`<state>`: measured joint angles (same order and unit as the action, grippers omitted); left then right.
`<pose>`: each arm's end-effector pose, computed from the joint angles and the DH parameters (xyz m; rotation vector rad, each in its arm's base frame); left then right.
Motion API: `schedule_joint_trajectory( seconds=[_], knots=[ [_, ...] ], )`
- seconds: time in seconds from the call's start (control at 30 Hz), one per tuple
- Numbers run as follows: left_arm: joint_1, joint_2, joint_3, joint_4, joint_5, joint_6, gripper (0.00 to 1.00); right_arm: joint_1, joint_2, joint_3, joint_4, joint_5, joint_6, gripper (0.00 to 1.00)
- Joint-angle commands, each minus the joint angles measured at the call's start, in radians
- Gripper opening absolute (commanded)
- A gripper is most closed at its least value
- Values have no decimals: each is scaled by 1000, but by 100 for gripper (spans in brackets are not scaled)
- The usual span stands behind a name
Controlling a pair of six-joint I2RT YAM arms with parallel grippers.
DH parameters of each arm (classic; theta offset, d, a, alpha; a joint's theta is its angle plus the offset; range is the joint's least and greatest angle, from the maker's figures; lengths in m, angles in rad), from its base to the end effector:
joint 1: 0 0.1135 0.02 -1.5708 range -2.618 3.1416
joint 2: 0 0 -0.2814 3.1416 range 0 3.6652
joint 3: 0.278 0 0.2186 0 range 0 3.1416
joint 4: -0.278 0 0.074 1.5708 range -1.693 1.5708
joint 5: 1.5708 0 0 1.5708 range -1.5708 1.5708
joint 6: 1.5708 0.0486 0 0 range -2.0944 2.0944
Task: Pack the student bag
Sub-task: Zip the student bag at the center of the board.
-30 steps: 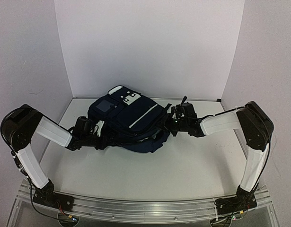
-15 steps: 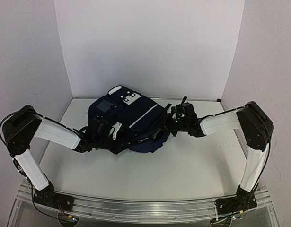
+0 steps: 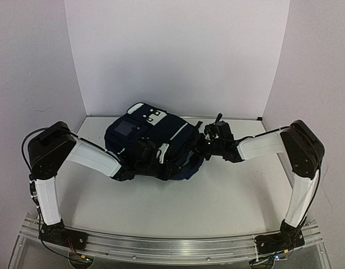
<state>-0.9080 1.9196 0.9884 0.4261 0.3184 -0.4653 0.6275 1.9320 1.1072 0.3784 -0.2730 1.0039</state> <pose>0.2310 -0.3207 0.1870 0.7037 2.1541 -1.1236 0.3284 0.2543 0.2109 0.2297 2.2463 1.2439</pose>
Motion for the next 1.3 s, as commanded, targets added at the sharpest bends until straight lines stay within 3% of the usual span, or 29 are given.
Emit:
schedule_joint_trajectory(
  seconds=[0.0, 0.13, 0.27, 0.37, 0.47, 0.6, 0.8, 0.97, 1.27],
  knots=[
    [-35, 18, 74, 110, -17, -81, 0, 31, 14, 13, 45, 20, -9, 0],
    [-34, -20, 39, 81, -70, -94, 3, 30, -23, -13, 43, 44, -54, 4],
    [-32, -119, -21, -18, -119, -118, 33, 31, -100, -47, -12, 61, -170, 33],
    [-32, -224, -81, -108, -179, -159, 45, 36, -191, -80, -92, 100, -283, 52],
    [-14, -301, -113, -222, -211, -217, 53, 64, -281, -111, -182, 145, -403, 62],
    [42, -361, -163, -320, -215, -334, 56, 157, -338, -105, -321, 216, -530, 64],
    [149, -389, -289, -160, -157, -524, 67, 246, -249, -62, -377, 242, -524, 62],
    [156, -338, -277, -136, -151, -562, 73, 265, -152, -6, -374, 267, -472, 61],
    [163, -290, -276, -86, -201, -578, 78, 272, -64, 54, -357, 249, -401, 49]
  ],
)
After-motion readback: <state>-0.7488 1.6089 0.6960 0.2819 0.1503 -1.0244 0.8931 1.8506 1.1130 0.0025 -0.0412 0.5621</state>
